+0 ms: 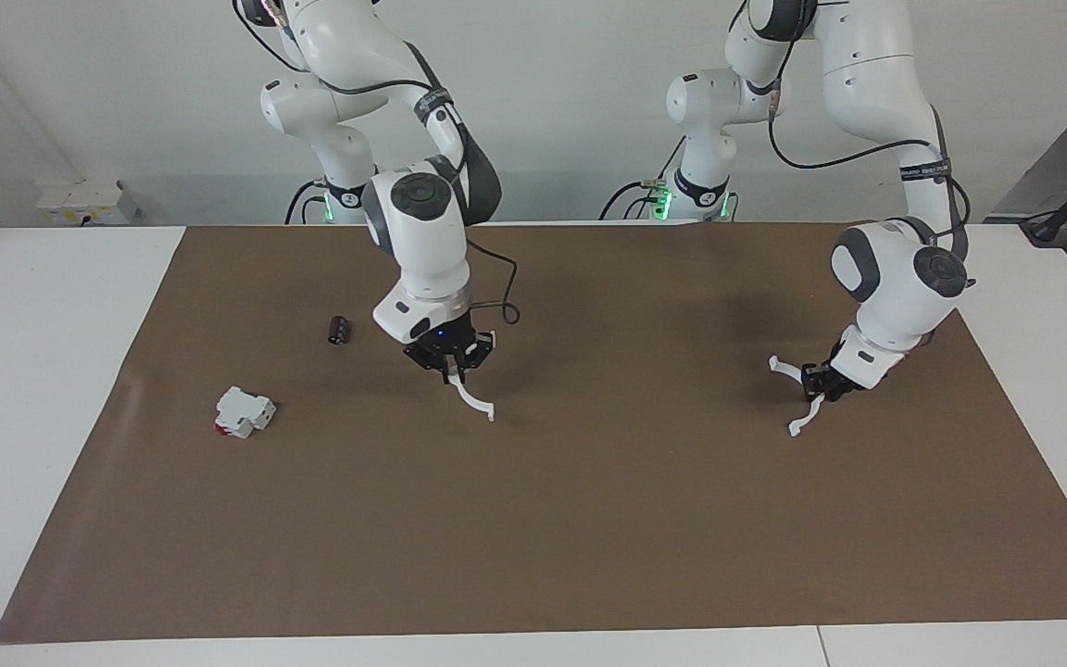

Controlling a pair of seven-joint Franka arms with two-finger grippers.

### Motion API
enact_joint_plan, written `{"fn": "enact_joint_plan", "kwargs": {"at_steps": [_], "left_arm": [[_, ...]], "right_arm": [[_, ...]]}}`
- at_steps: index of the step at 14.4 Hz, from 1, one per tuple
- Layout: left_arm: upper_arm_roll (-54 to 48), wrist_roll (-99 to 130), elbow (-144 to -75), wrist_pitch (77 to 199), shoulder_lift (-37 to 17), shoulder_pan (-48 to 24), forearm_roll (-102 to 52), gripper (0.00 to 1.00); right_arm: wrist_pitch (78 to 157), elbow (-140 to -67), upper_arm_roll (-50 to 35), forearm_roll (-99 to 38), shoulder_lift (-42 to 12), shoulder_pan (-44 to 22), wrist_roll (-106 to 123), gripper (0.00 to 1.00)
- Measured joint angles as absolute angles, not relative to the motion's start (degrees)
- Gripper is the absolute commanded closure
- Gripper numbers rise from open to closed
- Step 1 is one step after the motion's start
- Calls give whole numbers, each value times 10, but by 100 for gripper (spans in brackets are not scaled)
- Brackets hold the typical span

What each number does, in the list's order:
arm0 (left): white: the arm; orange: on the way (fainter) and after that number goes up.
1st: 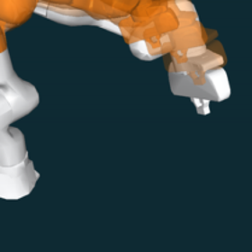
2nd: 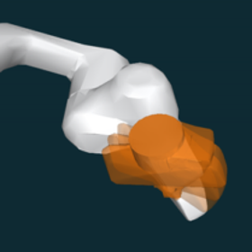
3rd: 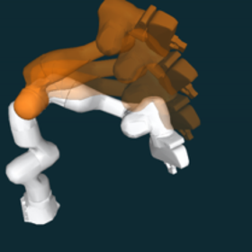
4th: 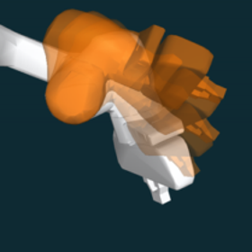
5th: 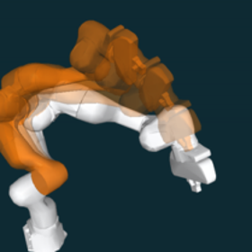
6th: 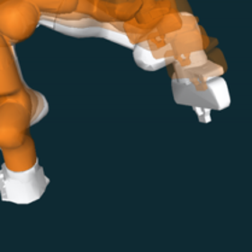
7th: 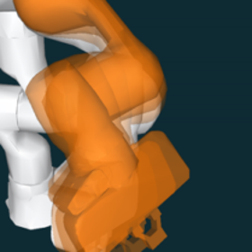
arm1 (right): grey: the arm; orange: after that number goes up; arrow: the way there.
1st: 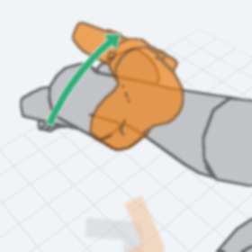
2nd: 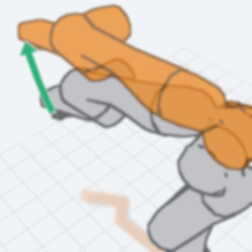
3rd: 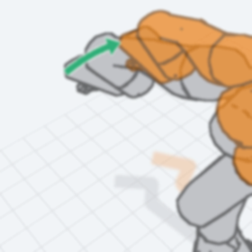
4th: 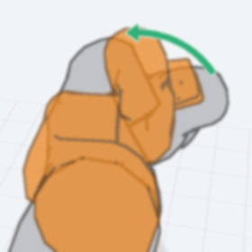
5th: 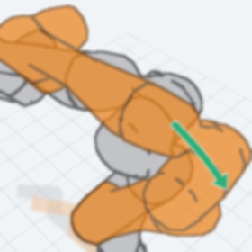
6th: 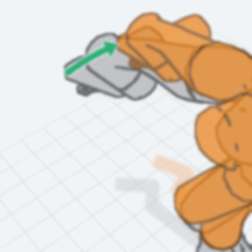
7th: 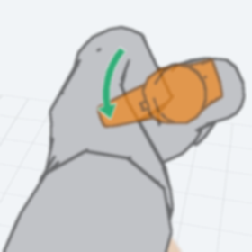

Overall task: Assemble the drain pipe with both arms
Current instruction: 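Carry both white clamp halves toward the table center, facing each other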

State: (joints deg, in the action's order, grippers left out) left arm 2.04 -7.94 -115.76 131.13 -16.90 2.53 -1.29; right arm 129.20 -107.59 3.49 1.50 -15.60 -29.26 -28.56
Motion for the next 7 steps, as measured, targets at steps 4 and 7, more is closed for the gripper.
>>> {"fn": "enact_joint_plan", "kwargs": {"at_steps": [4, 7], "left_arm": [[19, -79, -1158, 1281, -144, 25, -13, 100], [15, -79, -1158, 1276, -128, 25, -13, 100]], "right_arm": [[1343, -1081, 35, 15, -185, -342, -290, 100], [1362, -1082, 35, 17, -215, -380, -304, 100]]}}
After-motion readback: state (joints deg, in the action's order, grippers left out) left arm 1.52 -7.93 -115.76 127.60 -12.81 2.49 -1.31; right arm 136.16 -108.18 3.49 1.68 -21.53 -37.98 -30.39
